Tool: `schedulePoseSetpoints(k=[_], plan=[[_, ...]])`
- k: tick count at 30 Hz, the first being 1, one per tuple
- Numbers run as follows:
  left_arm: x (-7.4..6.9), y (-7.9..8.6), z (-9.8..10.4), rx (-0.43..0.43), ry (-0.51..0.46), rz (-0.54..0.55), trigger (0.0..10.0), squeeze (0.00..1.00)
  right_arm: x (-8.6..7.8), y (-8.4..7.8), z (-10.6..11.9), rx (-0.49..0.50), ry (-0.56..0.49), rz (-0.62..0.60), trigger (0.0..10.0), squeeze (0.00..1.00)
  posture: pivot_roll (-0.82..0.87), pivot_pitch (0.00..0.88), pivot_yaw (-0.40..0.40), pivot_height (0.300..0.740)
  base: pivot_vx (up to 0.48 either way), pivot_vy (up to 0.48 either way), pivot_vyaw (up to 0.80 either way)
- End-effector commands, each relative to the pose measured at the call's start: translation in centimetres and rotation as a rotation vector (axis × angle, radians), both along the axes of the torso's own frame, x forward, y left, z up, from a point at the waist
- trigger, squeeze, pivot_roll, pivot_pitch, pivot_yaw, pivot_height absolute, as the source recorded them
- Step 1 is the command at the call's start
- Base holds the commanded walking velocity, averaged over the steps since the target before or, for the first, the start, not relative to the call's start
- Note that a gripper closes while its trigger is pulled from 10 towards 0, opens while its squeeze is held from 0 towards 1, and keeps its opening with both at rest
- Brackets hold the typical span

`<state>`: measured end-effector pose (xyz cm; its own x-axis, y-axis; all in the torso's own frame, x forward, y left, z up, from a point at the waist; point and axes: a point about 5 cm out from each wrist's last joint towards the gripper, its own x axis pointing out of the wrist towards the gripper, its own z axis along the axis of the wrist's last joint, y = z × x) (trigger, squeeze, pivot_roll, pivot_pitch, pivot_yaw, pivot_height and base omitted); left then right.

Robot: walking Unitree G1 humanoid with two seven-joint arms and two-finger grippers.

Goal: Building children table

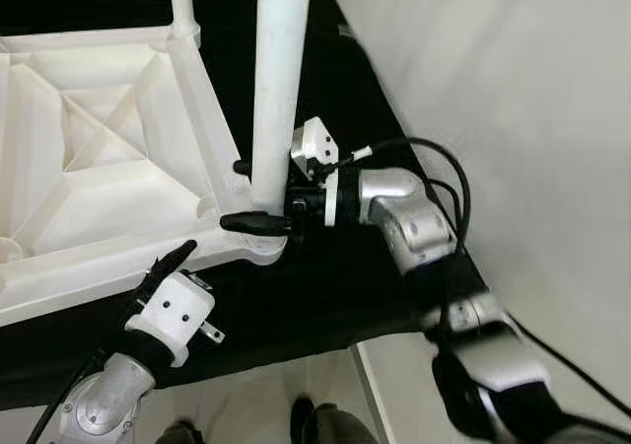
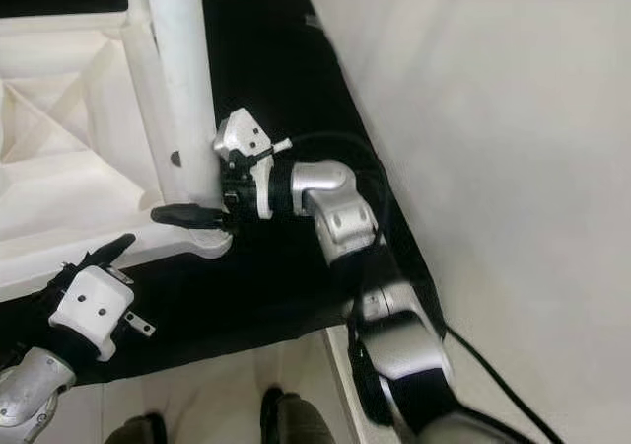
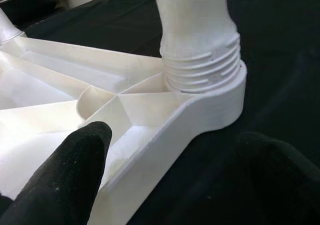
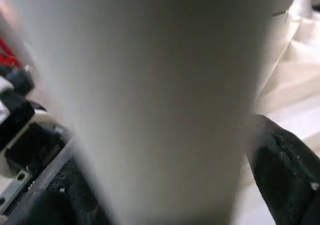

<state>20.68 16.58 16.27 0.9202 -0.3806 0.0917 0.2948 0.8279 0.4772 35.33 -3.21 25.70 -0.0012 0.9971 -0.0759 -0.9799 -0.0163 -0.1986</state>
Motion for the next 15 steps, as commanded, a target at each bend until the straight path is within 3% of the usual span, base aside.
schedulePoseSetpoints(k=[1,2,3,11,15], plan=[[-0.1,-0.1,-0.7,-0.011,0.02,0.004,10.0,0.0,-0.1,0.3,-0.1,-0.012,0.005,0.062,1.1,0.0,0.04,0.205,-0.203,0.74,0.0,0.0,0.0],[-0.1,-0.1,-0.7,-0.011,0.02,0.004,10.0,0.0,-0.1,0.3,-0.1,-0.012,0.005,0.062,1.1,0.0,0.04,0.205,-0.203,0.74,0.0,0.0,0.0],[-0.1,-0.1,-0.7,-0.012,0.02,0.004,10.0,0.0,-0.1,0.2,-0.1,-0.017,0.007,0.092,0.0,0.0,0.04,0.205,-0.203,0.74,0.0,0.0,0.0],[0.2,-0.3,-0.5,-0.02,0.012,-0.008,10.0,0.0,0.4,-0.5,-0.2,-0.026,0.044,0.145,0.0,0.0,0.02,0.204,-0.197,0.74,0.0,0.0,0.0],[0.3,-0.3,-0.5,-0.021,0.012,-0.014,10.0,0.0,0.7,-1.1,-1.0,-0.03,0.041,0.085,0.0,0.0,0.01,0.197,-0.203,0.74,0.0,0.0,0.0]])
